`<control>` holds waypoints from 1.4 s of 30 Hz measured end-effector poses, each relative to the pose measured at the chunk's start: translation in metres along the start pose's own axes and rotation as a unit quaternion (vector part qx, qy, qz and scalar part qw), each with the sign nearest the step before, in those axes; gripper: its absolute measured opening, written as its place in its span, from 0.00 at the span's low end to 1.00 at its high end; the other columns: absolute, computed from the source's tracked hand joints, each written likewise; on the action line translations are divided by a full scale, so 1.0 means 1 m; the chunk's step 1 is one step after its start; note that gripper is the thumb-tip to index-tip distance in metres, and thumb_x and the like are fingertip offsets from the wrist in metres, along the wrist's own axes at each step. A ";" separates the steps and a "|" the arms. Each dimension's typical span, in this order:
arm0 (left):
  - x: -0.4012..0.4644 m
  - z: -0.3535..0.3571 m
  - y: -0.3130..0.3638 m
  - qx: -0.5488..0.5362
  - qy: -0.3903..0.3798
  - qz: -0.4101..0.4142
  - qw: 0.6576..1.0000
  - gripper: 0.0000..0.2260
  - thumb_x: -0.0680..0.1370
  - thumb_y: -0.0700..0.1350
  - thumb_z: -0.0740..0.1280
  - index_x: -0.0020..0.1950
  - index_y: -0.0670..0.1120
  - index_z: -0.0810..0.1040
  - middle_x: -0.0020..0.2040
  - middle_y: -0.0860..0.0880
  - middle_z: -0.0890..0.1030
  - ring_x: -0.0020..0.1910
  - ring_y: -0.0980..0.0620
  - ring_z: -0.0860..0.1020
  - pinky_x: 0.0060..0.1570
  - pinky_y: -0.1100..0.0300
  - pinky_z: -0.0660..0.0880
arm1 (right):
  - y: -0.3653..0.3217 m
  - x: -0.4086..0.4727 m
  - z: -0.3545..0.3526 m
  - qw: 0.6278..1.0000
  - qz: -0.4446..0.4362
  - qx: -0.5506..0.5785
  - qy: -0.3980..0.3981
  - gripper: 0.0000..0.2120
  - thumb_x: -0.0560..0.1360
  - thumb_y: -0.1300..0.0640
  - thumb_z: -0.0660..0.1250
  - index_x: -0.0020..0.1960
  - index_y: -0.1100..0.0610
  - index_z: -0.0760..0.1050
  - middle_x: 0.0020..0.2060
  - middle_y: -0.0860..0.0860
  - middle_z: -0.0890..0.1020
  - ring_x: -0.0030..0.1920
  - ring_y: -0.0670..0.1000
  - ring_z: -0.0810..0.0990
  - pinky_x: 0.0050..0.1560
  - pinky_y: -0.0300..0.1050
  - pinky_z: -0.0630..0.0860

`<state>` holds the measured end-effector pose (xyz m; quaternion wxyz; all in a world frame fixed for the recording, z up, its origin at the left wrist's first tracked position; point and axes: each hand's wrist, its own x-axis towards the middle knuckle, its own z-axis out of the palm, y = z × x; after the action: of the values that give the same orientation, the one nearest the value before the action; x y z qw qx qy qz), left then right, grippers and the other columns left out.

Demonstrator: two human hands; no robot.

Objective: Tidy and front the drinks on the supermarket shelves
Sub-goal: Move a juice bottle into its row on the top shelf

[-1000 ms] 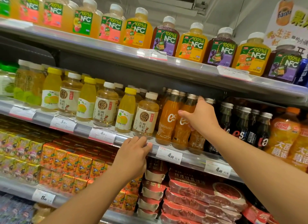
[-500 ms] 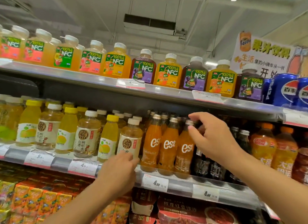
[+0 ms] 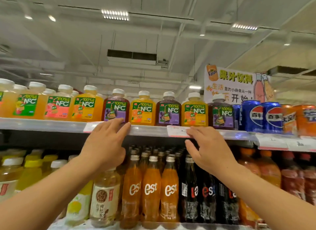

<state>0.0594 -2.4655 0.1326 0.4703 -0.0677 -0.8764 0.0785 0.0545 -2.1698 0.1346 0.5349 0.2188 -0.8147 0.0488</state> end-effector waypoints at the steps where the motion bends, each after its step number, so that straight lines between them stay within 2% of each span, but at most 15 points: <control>1: -0.002 0.002 0.000 0.001 0.007 0.002 1.000 0.34 0.73 0.52 0.65 0.77 0.54 0.56 0.76 0.50 0.61 0.74 0.47 0.58 0.72 0.50 0.57 | -0.001 -0.001 0.001 1.000 0.001 -0.001 0.004 0.16 0.76 0.53 0.69 0.60 0.59 0.80 0.55 0.54 0.83 0.55 0.56 0.79 0.57 0.53 0.75; 5: 0.001 0.002 0.002 -0.022 0.037 -0.004 0.999 0.29 0.70 0.51 0.70 0.71 0.52 0.70 0.66 0.50 0.74 0.66 0.47 0.71 0.65 0.50 0.68 | -0.004 0.002 0.001 0.999 0.024 0.015 0.018 0.16 0.77 0.48 0.62 0.56 0.56 0.81 0.50 0.49 0.84 0.50 0.52 0.79 0.53 0.50 0.75; 8: 0.006 -0.001 0.000 -0.023 0.047 0.009 0.999 0.23 0.69 0.50 0.71 0.64 0.52 0.75 0.57 0.51 0.78 0.56 0.48 0.75 0.55 0.52 0.72 | -0.002 0.017 -0.002 0.999 0.048 0.023 -0.012 0.15 0.79 0.49 0.59 0.38 0.53 0.77 0.35 0.45 0.78 0.38 0.47 0.74 0.38 0.46 0.69; 10: 0.008 -0.003 -0.001 -0.027 0.064 0.016 0.997 0.20 0.66 0.48 0.74 0.57 0.50 0.78 0.50 0.50 0.79 0.49 0.47 0.77 0.47 0.53 0.73 | 0.003 0.034 -0.006 0.997 0.071 0.022 -0.019 0.16 0.78 0.50 0.60 0.34 0.54 0.72 0.32 0.46 0.75 0.35 0.48 0.73 0.34 0.45 0.66; 11: 0.008 -0.002 -0.001 -0.026 0.070 0.018 0.997 0.19 0.64 0.48 0.74 0.54 0.50 0.79 0.48 0.50 0.79 0.47 0.47 0.77 0.45 0.53 0.72 | 0.008 0.045 -0.009 0.996 0.088 0.030 -0.006 0.14 0.78 0.50 0.62 0.37 0.55 0.74 0.36 0.46 0.76 0.37 0.48 0.74 0.35 0.44 0.67; 13: 0.007 0.000 -0.001 -0.021 0.078 0.019 0.997 0.19 0.63 0.48 0.75 0.53 0.50 0.78 0.47 0.49 0.79 0.46 0.47 0.77 0.44 0.53 0.72 | 0.014 0.065 -0.014 0.985 0.142 0.080 0.049 0.07 0.78 0.52 0.65 0.51 0.55 0.77 0.48 0.49 0.77 0.46 0.48 0.75 0.44 0.42 0.68; 15: 0.006 0.004 0.000 -0.020 0.086 0.019 0.996 0.21 0.62 0.49 0.75 0.54 0.50 0.79 0.47 0.49 0.79 0.46 0.46 0.77 0.45 0.52 0.73 | 0.016 0.080 -0.010 0.963 0.213 0.139 0.083 0.19 0.78 0.51 0.66 0.66 0.56 0.71 0.61 0.52 0.74 0.59 0.50 0.73 0.55 0.45 0.69; 17: 0.006 0.006 -0.001 -0.026 0.096 0.024 0.995 0.22 0.60 0.48 0.77 0.52 0.49 0.79 0.45 0.49 0.79 0.44 0.46 0.77 0.44 0.52 0.74 | 0.019 0.086 -0.002 0.950 0.256 0.155 0.091 0.27 0.78 0.48 0.65 0.73 0.55 0.64 0.70 0.53 0.70 0.68 0.53 0.69 0.64 0.52 0.68; 19: 0.007 0.009 -0.002 -0.028 0.104 0.034 0.994 0.23 0.57 0.48 0.77 0.51 0.49 0.79 0.44 0.49 0.78 0.42 0.46 0.76 0.41 0.51 0.74 | 0.023 0.087 0.005 0.941 0.282 0.167 0.078 0.31 0.77 0.45 0.65 0.76 0.54 0.60 0.72 0.52 0.68 0.70 0.54 0.69 0.67 0.55 0.69; 22: 0.008 0.014 -0.006 -0.024 0.116 0.053 0.992 0.26 0.55 0.48 0.78 0.52 0.48 0.79 0.44 0.47 0.78 0.42 0.45 0.77 0.40 0.50 0.75 | 0.029 0.087 0.006 0.926 0.310 0.210 0.057 0.30 0.77 0.43 0.66 0.75 0.51 0.62 0.65 0.50 0.75 0.59 0.52 0.76 0.59 0.56 0.77; 25: 0.008 0.016 -0.007 -0.021 0.124 0.056 0.990 0.27 0.55 0.47 0.79 0.53 0.46 0.79 0.44 0.46 0.78 0.42 0.43 0.77 0.40 0.49 0.75 | 0.033 0.087 0.007 0.938 0.287 0.188 0.049 0.29 0.75 0.43 0.67 0.73 0.49 0.66 0.54 0.44 0.73 0.53 0.47 0.74 0.53 0.48 0.76; 31: 0.008 0.014 -0.003 -0.007 0.129 0.047 0.991 0.28 0.54 0.47 0.79 0.53 0.46 0.79 0.44 0.45 0.79 0.42 0.42 0.77 0.40 0.48 0.75 | 0.036 0.080 0.007 0.941 0.251 0.193 0.117 0.30 0.67 0.42 0.76 0.65 0.47 0.68 0.54 0.43 0.73 0.53 0.47 0.74 0.46 0.40 0.71; 36: 0.008 0.011 -0.001 0.013 0.115 0.029 0.993 0.33 0.52 0.48 0.80 0.56 0.46 0.79 0.46 0.46 0.79 0.45 0.42 0.77 0.42 0.47 0.76 | 0.040 0.077 0.003 0.934 0.246 0.245 0.089 0.31 0.63 0.40 0.78 0.57 0.43 0.63 0.51 0.42 0.75 0.53 0.48 0.76 0.51 0.48 0.77; 39: 0.007 0.007 -0.001 0.022 0.066 0.013 0.998 0.34 0.58 0.52 0.77 0.63 0.49 0.76 0.54 0.48 0.77 0.53 0.44 0.76 0.50 0.47 0.74 | 0.044 0.077 -0.004 0.932 0.242 0.265 0.054 0.39 0.60 0.42 0.81 0.65 0.45 0.65 0.58 0.43 0.73 0.58 0.49 0.74 0.56 0.48 0.74; 42: 0.005 0.001 0.003 0.010 -0.007 -0.011 1.000 0.36 0.68 0.57 0.68 0.74 0.56 0.60 0.68 0.53 0.67 0.67 0.49 0.65 0.66 0.51 0.64 | 0.044 0.072 -0.016 0.951 0.197 0.231 0.062 0.40 0.61 0.41 0.80 0.68 0.48 0.68 0.58 0.44 0.72 0.58 0.48 0.72 0.53 0.44 0.70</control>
<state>0.0556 -2.4617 0.1353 0.4653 -0.0524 -0.8797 0.0828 0.0260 -2.1466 0.2124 0.4986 0.1683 -0.7732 0.3538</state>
